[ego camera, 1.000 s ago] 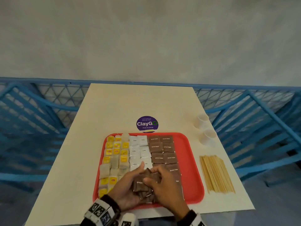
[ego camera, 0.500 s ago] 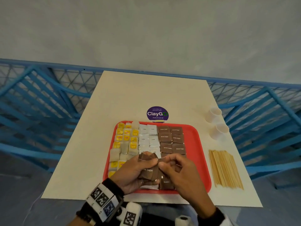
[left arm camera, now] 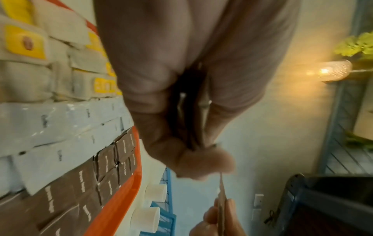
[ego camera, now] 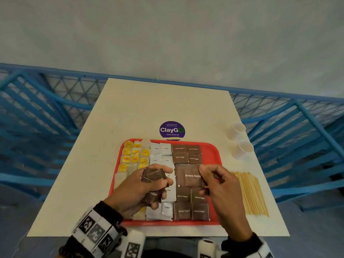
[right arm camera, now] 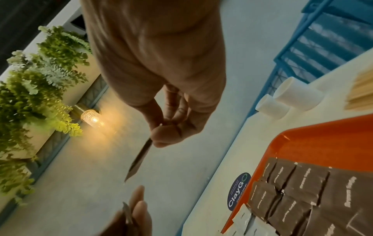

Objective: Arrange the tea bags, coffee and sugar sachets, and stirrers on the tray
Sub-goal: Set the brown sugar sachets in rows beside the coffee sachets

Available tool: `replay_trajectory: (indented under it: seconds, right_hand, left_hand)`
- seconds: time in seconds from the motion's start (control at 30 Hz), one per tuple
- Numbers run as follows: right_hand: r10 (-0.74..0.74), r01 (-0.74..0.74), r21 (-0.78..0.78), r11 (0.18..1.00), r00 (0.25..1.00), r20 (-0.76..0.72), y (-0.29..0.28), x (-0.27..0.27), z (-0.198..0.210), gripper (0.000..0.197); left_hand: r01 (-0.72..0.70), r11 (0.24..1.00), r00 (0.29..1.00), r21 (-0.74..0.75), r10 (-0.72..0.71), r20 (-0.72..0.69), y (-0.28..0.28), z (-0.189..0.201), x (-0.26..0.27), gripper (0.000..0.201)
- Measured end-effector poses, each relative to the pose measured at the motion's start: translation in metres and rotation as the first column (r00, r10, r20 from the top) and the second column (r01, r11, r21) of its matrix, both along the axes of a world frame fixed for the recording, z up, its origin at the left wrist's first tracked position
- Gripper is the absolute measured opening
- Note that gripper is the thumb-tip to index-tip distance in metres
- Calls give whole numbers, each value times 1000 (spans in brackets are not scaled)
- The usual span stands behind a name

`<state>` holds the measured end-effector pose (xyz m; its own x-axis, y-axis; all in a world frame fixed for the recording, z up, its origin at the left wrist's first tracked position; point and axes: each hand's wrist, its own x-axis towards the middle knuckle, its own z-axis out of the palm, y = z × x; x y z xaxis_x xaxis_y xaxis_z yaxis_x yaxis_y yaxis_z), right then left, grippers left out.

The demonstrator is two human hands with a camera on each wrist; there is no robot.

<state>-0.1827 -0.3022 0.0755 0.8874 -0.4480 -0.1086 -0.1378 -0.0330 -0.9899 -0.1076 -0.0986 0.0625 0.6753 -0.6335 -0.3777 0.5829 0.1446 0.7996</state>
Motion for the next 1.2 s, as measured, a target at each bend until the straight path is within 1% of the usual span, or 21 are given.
replay_trajectory:
  seconds: [0.1, 0.13, 0.17, 0.23, 0.3, 0.33, 0.4, 0.5, 0.57, 0.63, 0.67, 0.73, 0.77, 0.8, 0.9, 0.97, 1.03, 1.1, 1.2]
  right_hand:
    - [7, -6, -43, 999, 1000, 11, 4, 0, 0, 15]
    - [17, -16, -45, 999, 1000, 7, 7, -1, -1, 15]
    - [27, -27, -25, 999, 1000, -13, 8, -1, -3, 17]
    - [47, -39, 98, 994, 995, -82, 11, -2, -7, 23]
    - [72, -40, 197, 980, 985, -158, 10, -4, -10, 32]
    - [93, -56, 201, 978, 980, -178, 9, -5, -11, 35]
    - [147, -115, 170, 979, 971, -187, 7, -8, -12, 34]
    - [165, -148, 102, 984, 969, -183, -6, -2, -20, 22]
    - [120, -107, 77, 991, 975, -187, -26, 17, -36, 15]
    - [28, -28, 4, 1000, 972, -234, -55, 46, -60, 14]
    - [-19, 1, -65, 998, 961, -274, -69, 61, -73, 17]
    - [-69, -9, -211, 977, 931, -359, -94, 89, -97, 28]
    - [-72, -32, -254, 967, 918, -391, -103, 100, -108, 33]
    - [-71, -52, -274, 960, 905, -420, -109, 109, -116, 33]
    - [-55, -78, -265, 961, 885, -462, -118, 128, -134, 26]
    - [-100, -60, -314, 947, 878, -469, -118, 133, -140, 35]
    - [-185, -29, -413, 910, 864, -468, -118, 132, -144, 45]
    - [-193, -63, -469, 881, 858, -477, -115, 128, -144, 40]
    - [-150, -103, -462, 881, 865, -478, -109, 121, -144, 37]
  left_hand:
    - [59, 987, 985, 147, -81, 151, -8, 6, -2, 13]
    - [74, 977, 972, 198, -115, 206, -11, 5, -3, 15]
    - [84, 968, 958, 238, -144, 247, -13, 2, -4, 18]
    - [88, 957, 949, 278, -165, 267, -16, -3, -6, 21]
    - [79, 958, 964, 277, -144, 224, -15, -9, -6, 22]
    - [71, 960, 972, 271, -127, 197, -15, -11, -6, 23]
    - [63, 964, 982, 257, -106, 154, -15, -15, -4, 23]
    - [59, 962, 990, 267, -92, 110, -21, -22, -3, 31]
    - [20, 963, 998, 267, -36, 54, -24, -29, -4, 32]
    - [-8, 963, 999, 268, 18, -35, -23, -35, -7, 28]
    - [-8, 962, 996, 273, 31, -82, -20, -38, -8, 26]
    - [19, 955, 989, 295, 25, -142, -14, -43, -10, 24]
    - [29, 950, 988, 311, 20, -155, -10, -45, -10, 25]
    - [33, 945, 987, 326, 22, -161, -6, -47, -10, 27]
    - [5, 938, 982, 346, 62, -180, 2, -50, -6, 34]
    - [-13, 937, 981, 348, 79, -178, 3, -50, -5, 34]
    - [-14, 940, 981, 340, 79, -179, 3, -50, -5, 34]
    - [-6, 945, 980, 326, 70, -186, 3, -50, -3, 35]
    - [4, 951, 978, 308, 61, -201, 2, -48, -2, 33]
